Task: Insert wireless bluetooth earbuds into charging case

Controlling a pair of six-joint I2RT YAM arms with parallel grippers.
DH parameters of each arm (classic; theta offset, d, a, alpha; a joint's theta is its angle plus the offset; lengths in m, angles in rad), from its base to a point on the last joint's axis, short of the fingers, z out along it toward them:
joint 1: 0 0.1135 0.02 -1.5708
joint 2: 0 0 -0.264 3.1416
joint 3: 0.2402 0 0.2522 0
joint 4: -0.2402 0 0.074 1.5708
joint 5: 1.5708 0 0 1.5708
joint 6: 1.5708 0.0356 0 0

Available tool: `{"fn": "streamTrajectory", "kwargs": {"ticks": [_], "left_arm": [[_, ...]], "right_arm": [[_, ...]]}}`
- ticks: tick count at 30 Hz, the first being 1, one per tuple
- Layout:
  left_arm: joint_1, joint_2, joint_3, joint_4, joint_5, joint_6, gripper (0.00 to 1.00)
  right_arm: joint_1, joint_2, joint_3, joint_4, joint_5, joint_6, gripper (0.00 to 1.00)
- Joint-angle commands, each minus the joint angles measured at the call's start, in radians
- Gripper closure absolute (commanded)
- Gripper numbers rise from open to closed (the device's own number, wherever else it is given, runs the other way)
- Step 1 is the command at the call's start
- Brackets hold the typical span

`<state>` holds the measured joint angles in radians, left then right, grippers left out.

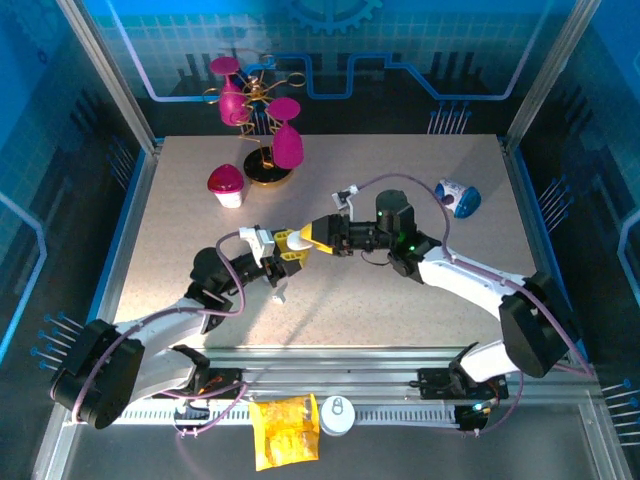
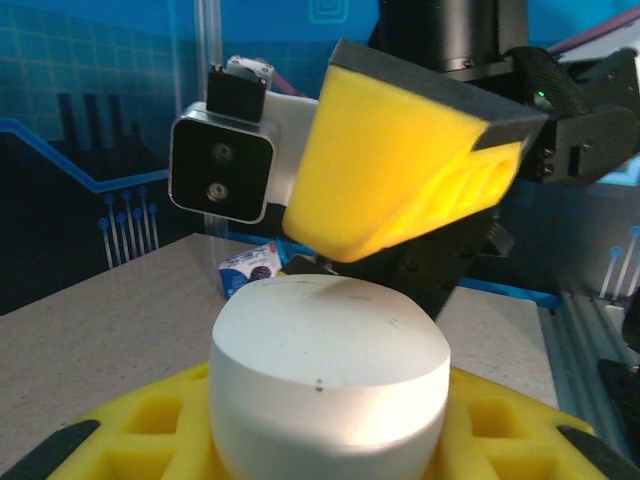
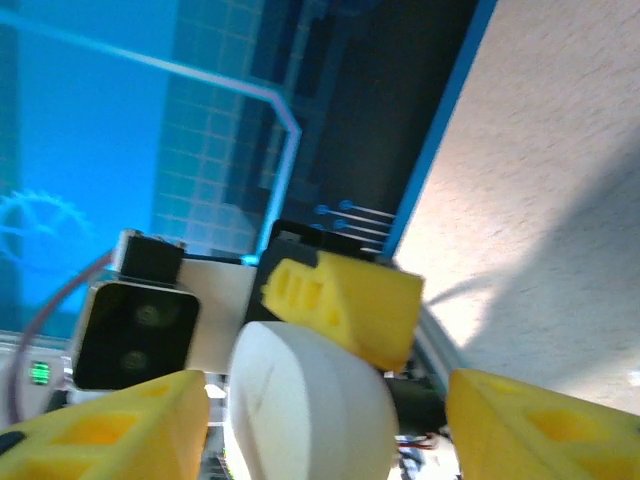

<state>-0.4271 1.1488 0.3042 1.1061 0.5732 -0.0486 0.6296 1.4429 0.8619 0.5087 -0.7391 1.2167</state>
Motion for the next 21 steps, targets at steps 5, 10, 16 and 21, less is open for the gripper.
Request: {"fn": "streamTrajectory", "kwargs": {"ticks": [5, 10, 16, 21], "left_arm": [[0.004, -0.037, -0.023, 0.021, -0.07, 0.056, 0.73], [0.004, -0.041, -0.025, 0.004, -0.069, 0.061, 0.7], [0.004, -0.049, -0.027, -0.04, -0.073, 0.069, 0.36], [0.004, -0.09, -0.029, -0.153, -0.068, 0.103, 0.09]], "right_arm": [[0.01, 0.038, -0.043, 0.299, -0.045, 0.21, 0.59], [0.001, 0.037, -0.052, 0.291, -0.027, 0.212, 0.75], [-0.029, 0.038, -0.063, 0.274, 0.012, 0.197, 0.84], [-0.083, 0.067, -0.079, 0.262, 0.047, 0.149, 0.85]]}}
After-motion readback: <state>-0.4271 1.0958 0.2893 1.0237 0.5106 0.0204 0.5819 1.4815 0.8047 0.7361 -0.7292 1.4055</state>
